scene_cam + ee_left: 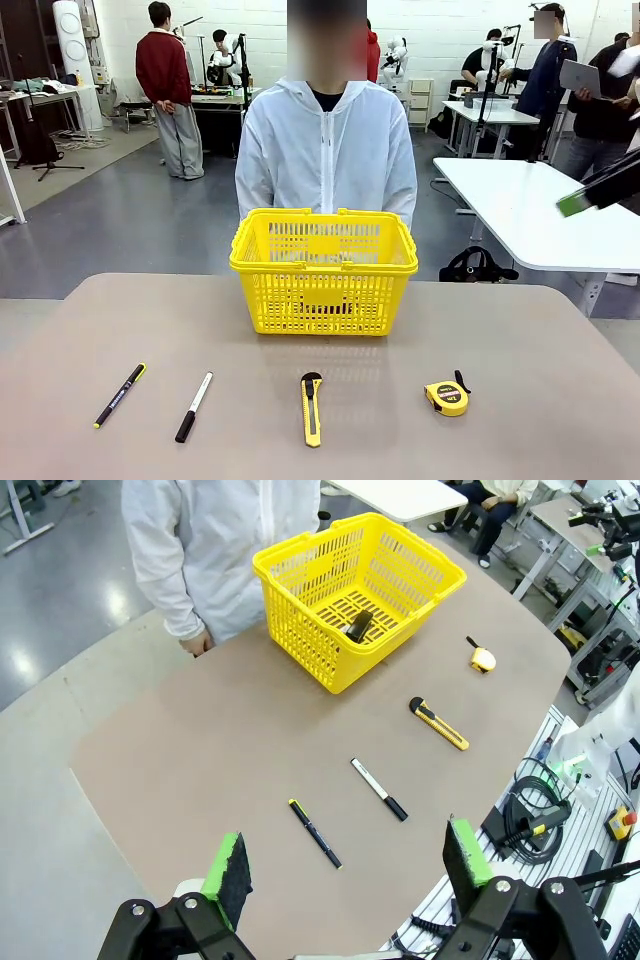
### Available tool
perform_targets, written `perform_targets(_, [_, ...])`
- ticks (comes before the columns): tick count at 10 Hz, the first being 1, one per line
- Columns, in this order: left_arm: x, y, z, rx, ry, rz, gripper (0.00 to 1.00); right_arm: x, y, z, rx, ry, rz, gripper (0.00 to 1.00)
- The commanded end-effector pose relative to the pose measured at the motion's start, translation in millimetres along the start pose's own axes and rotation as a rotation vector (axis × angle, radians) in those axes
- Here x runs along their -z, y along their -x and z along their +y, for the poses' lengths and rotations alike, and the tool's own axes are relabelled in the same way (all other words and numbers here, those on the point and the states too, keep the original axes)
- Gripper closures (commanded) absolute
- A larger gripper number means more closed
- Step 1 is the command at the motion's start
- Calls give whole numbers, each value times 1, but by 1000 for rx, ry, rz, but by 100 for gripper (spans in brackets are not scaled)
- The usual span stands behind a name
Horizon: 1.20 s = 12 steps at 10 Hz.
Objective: Place the items the person wants into the basket.
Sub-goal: Pick up the item the person points to and place it in the Market Basket.
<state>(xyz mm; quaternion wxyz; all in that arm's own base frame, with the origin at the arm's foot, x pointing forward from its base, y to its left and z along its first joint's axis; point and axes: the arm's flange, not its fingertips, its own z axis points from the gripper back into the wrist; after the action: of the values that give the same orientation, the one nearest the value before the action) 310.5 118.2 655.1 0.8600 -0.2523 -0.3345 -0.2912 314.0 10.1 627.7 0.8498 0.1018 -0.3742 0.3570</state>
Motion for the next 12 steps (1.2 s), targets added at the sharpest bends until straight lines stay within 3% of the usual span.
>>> perform_targets(1, [-1,0,0,9,11,-3,0,-24,5,-8,76,-6,-110,0])
perform_targets(6, [-1,0,0,9,11,-3,0,-68,23,-34,267,-110,-57,0])
perform_targets(8, [-1,0,0,9,11,-3,0,-71,24,-40,286,-114,-45,0])
perform_targets(10, [-1,0,0,9,11,-3,0,-69,16,-42,292,-121,29,0])
perform_targets(11, [-1,0,0,9,11,-3,0,-71,29,-39,259,-100,-33,0])
perform_targets(12, [-1,0,0,9,11,-3,0,-71,29,-39,259,-100,-33,0])
